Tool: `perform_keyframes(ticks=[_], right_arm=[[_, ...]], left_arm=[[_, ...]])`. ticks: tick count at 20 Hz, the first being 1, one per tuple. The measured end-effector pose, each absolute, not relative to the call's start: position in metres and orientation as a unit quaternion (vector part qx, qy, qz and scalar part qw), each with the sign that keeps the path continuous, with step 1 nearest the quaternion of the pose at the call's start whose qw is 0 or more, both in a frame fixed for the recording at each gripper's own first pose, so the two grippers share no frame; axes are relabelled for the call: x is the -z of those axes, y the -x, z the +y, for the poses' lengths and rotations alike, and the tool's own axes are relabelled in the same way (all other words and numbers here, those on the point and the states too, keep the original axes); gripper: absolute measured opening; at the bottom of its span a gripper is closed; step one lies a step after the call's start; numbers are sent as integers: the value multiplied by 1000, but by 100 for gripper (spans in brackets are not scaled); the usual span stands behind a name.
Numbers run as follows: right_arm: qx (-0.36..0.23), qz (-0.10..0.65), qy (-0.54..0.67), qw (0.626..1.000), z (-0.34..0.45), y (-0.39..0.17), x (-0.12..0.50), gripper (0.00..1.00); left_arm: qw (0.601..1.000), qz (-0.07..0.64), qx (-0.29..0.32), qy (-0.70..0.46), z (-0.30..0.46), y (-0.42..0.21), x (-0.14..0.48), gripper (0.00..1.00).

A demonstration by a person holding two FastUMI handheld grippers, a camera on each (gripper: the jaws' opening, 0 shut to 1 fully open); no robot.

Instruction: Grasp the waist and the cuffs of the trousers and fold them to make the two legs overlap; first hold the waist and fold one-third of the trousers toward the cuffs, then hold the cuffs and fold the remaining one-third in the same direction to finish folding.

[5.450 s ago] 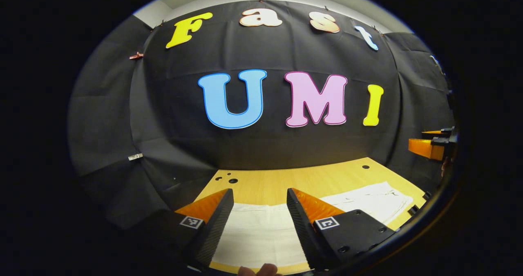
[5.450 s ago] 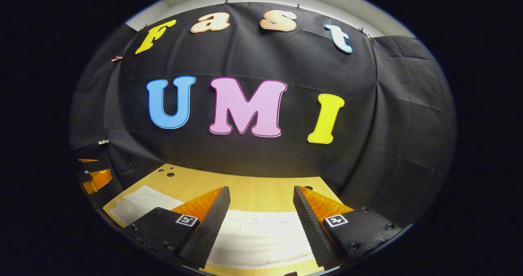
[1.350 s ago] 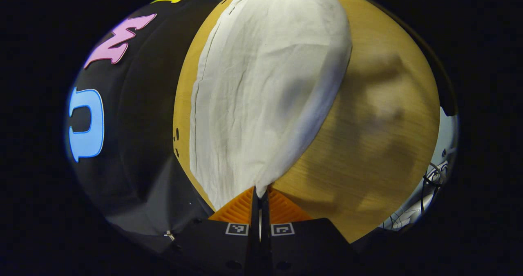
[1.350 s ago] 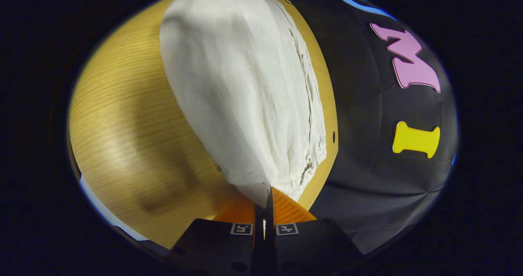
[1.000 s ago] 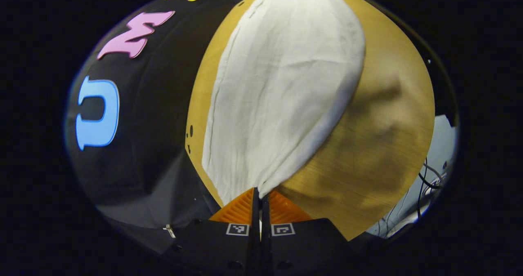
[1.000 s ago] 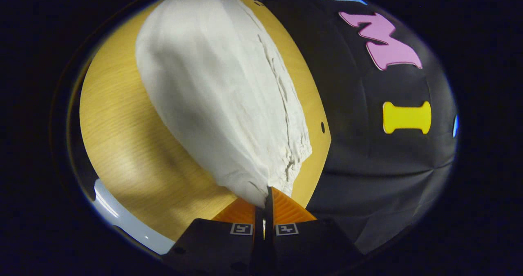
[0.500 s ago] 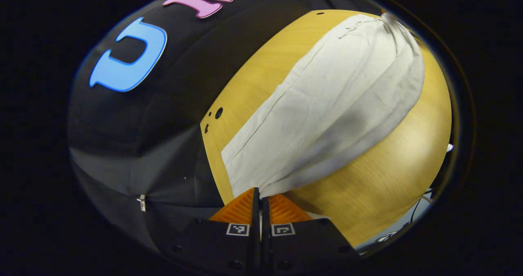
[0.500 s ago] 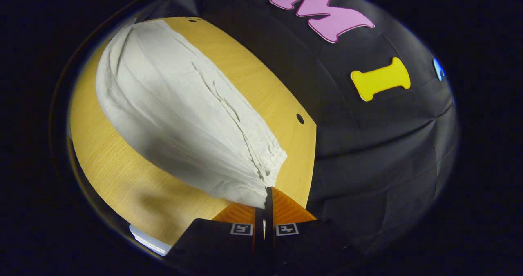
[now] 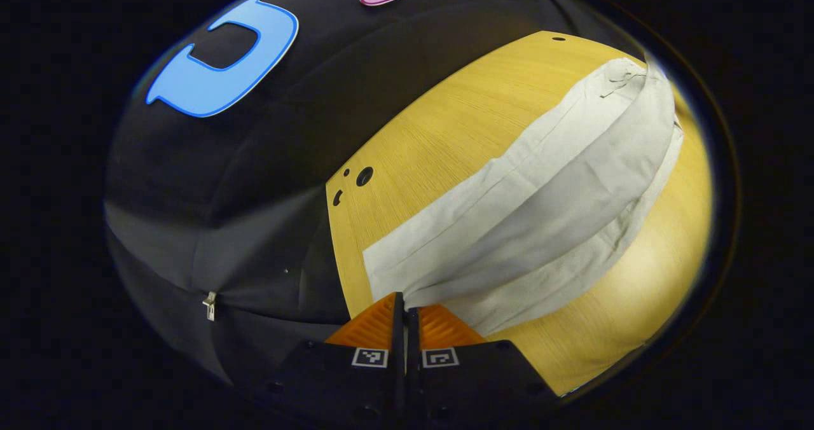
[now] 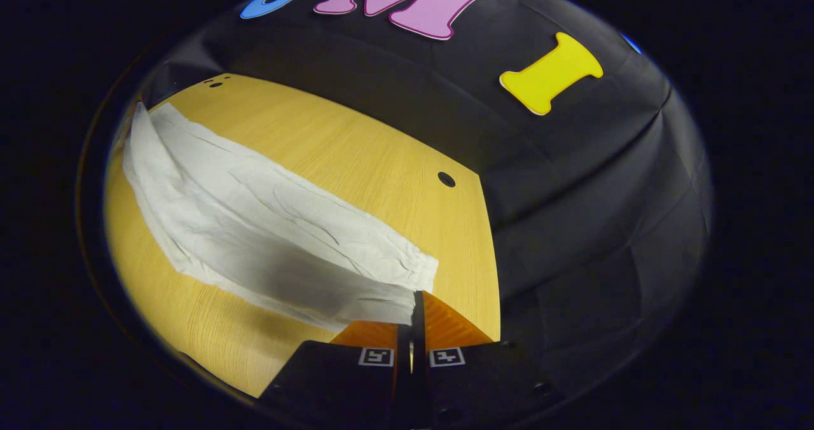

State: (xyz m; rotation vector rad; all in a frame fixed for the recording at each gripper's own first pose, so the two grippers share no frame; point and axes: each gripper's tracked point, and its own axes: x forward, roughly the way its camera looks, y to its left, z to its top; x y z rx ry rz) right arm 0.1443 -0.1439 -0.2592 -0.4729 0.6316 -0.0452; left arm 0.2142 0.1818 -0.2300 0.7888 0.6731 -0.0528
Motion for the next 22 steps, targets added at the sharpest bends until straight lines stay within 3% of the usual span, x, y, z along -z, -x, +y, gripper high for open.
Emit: perform_keyframes(ticks=[15, 17, 18, 20, 22], right_arm=[[61, 351, 162, 920, -155, -226, 324, 6], [65, 359, 161, 917, -156, -233, 335, 7], [65, 363, 161, 915, -157, -236, 339, 14], [63, 377, 161, 910, -157, -236, 351, 12], [54, 391, 163, 904, -154, -234, 361, 20]], left_arm=[[860, 380, 25, -340, 183, -290, 288, 5], [857, 384, 28, -342, 183, -295, 296, 6], [856, 387, 27, -342, 183, -297, 299, 6], [856, 386, 21, -343, 187, -300, 304, 8], [857, 382, 9, -346, 191, -303, 305, 21]])
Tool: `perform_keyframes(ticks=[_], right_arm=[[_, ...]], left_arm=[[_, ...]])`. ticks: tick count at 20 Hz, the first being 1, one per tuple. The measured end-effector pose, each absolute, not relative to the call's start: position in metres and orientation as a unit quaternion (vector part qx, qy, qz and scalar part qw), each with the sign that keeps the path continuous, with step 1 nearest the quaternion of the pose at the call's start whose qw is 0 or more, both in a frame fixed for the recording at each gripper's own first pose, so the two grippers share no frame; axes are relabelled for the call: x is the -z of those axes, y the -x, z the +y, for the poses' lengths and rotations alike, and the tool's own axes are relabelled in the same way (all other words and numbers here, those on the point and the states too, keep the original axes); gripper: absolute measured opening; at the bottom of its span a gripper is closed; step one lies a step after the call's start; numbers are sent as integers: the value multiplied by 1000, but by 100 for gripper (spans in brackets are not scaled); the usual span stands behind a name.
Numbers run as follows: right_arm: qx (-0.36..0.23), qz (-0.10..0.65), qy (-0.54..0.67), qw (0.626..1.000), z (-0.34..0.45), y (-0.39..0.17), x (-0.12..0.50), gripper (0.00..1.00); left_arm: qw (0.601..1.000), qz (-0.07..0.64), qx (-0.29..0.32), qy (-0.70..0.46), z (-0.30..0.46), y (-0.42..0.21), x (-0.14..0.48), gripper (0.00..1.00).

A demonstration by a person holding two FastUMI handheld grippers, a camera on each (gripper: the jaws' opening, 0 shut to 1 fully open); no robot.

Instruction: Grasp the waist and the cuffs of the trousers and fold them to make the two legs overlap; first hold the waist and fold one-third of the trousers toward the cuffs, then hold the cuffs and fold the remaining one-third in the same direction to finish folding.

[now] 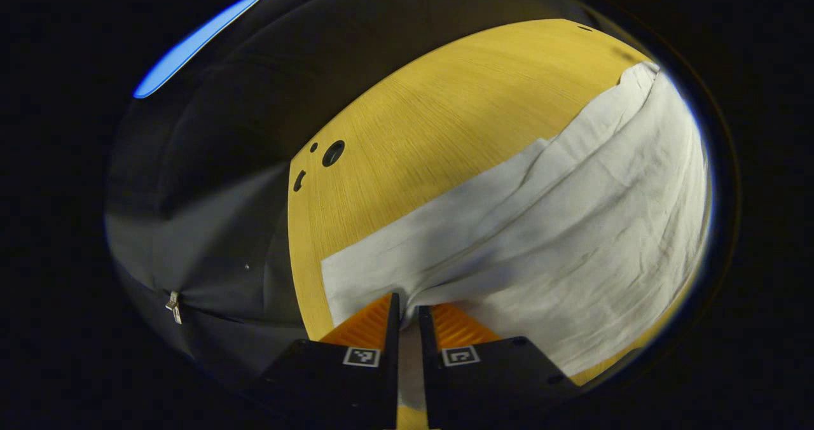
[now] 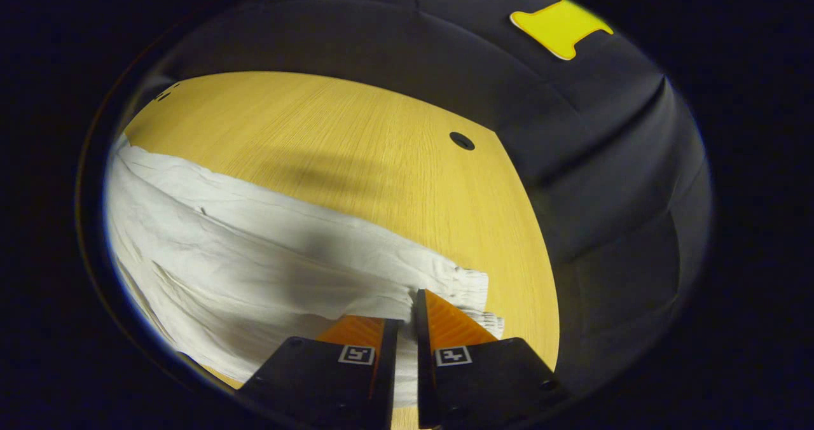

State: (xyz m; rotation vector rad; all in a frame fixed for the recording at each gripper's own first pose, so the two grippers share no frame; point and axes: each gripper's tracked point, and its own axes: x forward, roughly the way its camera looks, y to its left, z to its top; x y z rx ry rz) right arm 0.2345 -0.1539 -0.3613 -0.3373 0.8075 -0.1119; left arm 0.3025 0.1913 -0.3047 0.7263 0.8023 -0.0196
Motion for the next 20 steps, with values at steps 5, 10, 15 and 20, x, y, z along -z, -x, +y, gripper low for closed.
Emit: perform_keyframes(ticks=[5, 10, 15, 20], right_arm=[[38, 374, 199, 905, -153, -234, 351, 46], [9, 369, 170, 914, -147, -217, 335, 87], [-34, 365, 166, 916, -141, -198, 320, 88], [-48, 341, 148, 927, -139, -175, 293, 91]], left_arm=[[859, 360, -13, -364, 202, -306, 293, 69], [851, 335, 51, -402, 188, -297, 275, 86], [814, 313, 150, -466, 161, -274, 263, 88], [814, 280, 148, -488, 158, -260, 243, 89]])
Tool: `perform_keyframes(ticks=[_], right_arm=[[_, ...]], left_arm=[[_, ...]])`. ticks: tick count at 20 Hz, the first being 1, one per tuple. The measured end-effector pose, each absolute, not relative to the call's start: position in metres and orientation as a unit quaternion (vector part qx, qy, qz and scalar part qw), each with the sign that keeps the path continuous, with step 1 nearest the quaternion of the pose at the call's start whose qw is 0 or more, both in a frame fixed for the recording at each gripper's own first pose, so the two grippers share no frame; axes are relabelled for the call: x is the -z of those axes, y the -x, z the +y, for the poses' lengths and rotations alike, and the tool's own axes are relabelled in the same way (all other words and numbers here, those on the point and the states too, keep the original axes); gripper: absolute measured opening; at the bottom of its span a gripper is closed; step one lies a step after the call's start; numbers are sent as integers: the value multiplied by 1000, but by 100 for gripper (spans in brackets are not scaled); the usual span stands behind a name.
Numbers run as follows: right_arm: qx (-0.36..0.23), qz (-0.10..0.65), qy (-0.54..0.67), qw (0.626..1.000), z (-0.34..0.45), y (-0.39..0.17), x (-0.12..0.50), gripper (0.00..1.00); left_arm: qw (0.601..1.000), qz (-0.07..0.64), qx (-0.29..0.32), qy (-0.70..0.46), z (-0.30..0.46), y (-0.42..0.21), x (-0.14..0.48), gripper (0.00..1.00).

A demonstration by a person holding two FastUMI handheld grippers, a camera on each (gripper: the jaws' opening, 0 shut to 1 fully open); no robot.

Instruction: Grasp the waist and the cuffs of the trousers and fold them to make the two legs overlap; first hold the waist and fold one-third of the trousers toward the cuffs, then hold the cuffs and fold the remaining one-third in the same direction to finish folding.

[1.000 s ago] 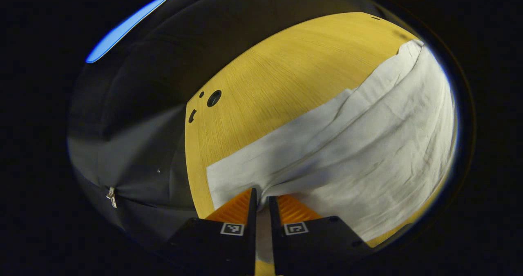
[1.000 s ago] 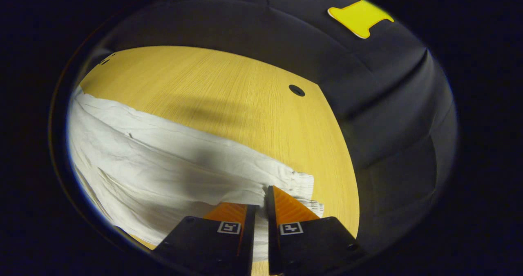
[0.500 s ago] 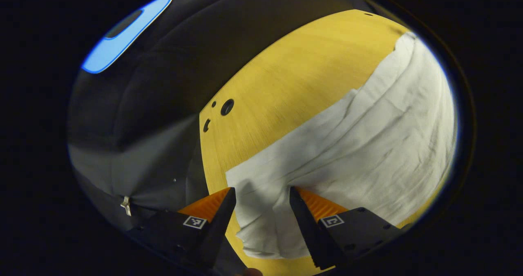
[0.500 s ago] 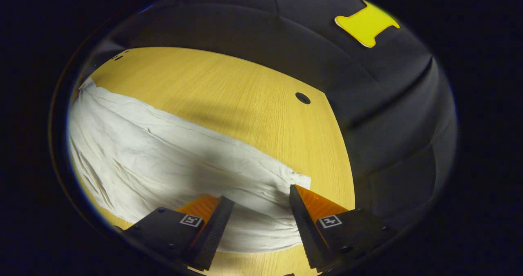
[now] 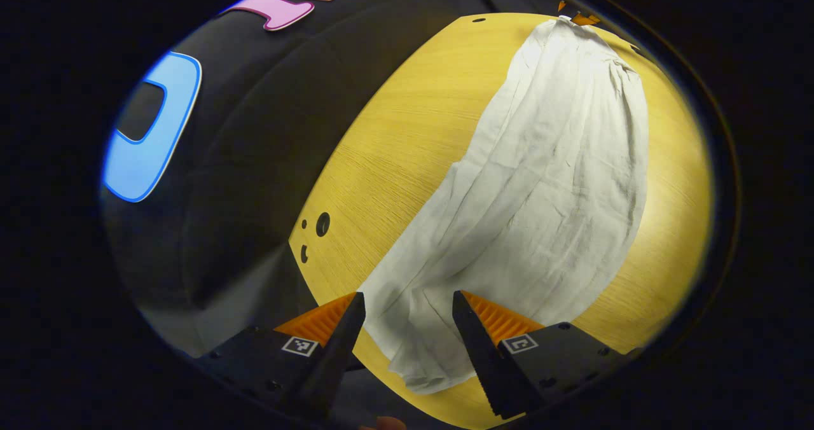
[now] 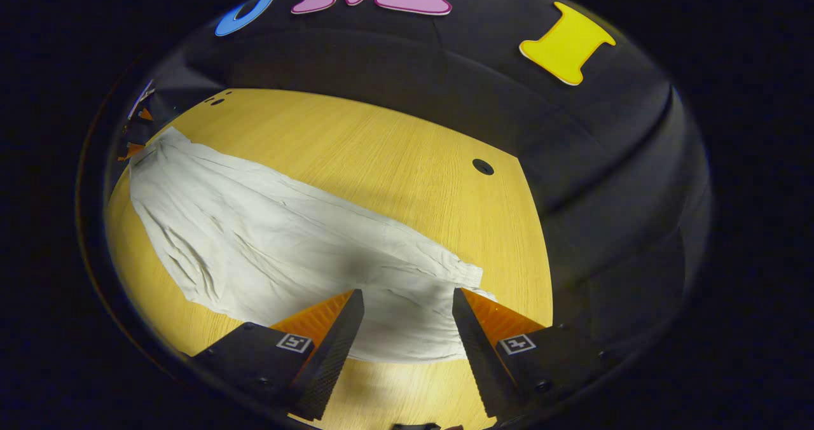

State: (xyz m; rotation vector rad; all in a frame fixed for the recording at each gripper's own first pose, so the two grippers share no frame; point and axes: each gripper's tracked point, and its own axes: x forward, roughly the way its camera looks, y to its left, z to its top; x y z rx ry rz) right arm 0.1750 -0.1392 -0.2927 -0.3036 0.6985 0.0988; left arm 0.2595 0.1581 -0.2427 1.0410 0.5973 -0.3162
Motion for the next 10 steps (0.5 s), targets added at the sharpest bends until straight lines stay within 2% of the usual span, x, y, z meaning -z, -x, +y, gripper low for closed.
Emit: perform_keyframes(ticks=[4, 7, 10], right_arm=[[-20, 321, 108, 941, -148, -149, 269, 92], [29, 315, -27, 948, -142, -130, 261, 92], [76, 312, -164, 933, -138, -115, 273, 93]], left_arm=[[845, 252, 108, -460, 163, -244, 219, 89], [897, 248, 52, -362, 168, -225, 212, 89], [926, 245, 10, -286, 169, -207, 216, 89]])
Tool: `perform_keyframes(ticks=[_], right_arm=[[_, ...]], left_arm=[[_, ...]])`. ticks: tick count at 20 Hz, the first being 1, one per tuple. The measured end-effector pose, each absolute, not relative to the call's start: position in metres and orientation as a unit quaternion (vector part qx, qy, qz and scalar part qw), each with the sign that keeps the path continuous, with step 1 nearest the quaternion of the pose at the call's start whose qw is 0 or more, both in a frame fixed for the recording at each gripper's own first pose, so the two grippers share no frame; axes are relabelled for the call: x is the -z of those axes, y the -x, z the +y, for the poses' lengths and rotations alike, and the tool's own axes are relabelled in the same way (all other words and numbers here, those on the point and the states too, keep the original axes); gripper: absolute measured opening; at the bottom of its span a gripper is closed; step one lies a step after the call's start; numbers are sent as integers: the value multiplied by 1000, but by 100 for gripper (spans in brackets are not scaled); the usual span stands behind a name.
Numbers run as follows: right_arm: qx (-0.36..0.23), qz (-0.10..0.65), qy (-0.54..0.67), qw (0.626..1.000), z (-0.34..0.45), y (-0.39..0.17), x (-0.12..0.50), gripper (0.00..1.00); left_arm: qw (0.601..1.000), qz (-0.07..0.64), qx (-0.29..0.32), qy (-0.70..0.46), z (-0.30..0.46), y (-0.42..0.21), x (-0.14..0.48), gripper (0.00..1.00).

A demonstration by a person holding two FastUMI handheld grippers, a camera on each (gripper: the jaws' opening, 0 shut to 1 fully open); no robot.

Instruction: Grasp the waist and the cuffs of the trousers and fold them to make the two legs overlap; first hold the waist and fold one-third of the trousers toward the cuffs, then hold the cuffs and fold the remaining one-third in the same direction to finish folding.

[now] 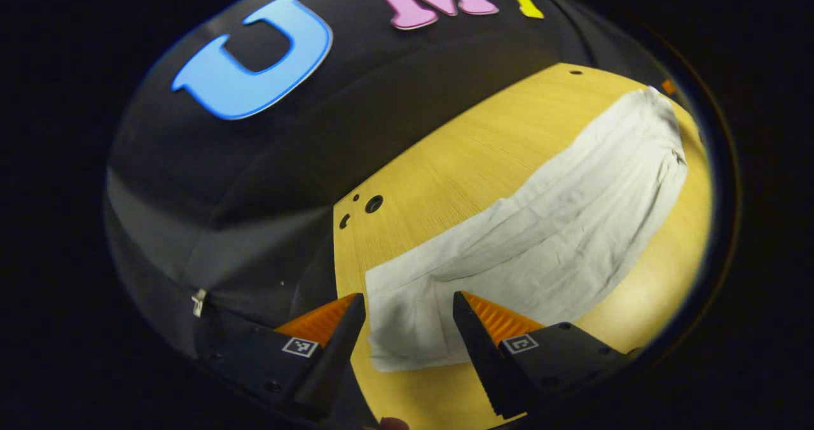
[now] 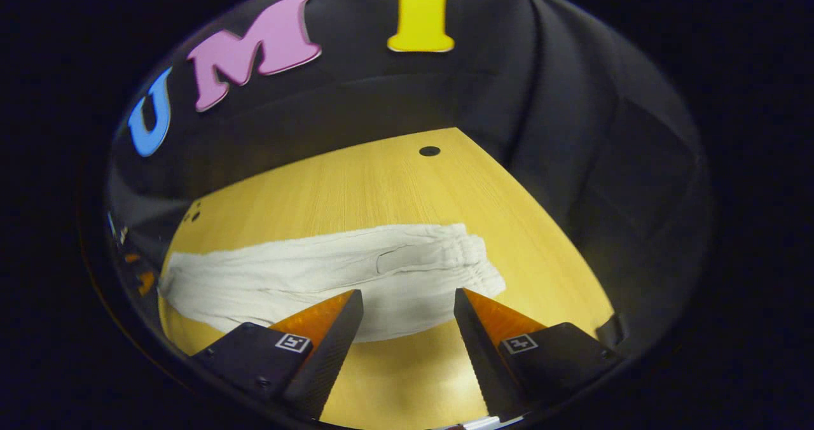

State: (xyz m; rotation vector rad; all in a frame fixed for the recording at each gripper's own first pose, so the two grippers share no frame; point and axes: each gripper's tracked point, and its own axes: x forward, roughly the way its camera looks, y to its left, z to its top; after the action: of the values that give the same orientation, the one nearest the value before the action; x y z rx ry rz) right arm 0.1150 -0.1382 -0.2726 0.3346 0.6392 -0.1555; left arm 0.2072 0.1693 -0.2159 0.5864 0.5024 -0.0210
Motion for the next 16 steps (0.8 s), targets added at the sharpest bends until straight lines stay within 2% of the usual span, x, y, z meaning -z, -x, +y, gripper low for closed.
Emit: perform_keyframes(ticks=[8, 12, 16], right_arm=[[182, 331, -309, 873, -172, -103, 342, 94], [177, 331, -338, 863, -184, -118, 364, 93], [173, 305, -385, 854, -199, -152, 358, 90]], left_arm=[[964, 257, -52, -53, 151, -176, 240, 89], [961, 256, -95, 49, 150, -165, 248, 89], [946, 260, -156, 116, 154, -154, 260, 89]])
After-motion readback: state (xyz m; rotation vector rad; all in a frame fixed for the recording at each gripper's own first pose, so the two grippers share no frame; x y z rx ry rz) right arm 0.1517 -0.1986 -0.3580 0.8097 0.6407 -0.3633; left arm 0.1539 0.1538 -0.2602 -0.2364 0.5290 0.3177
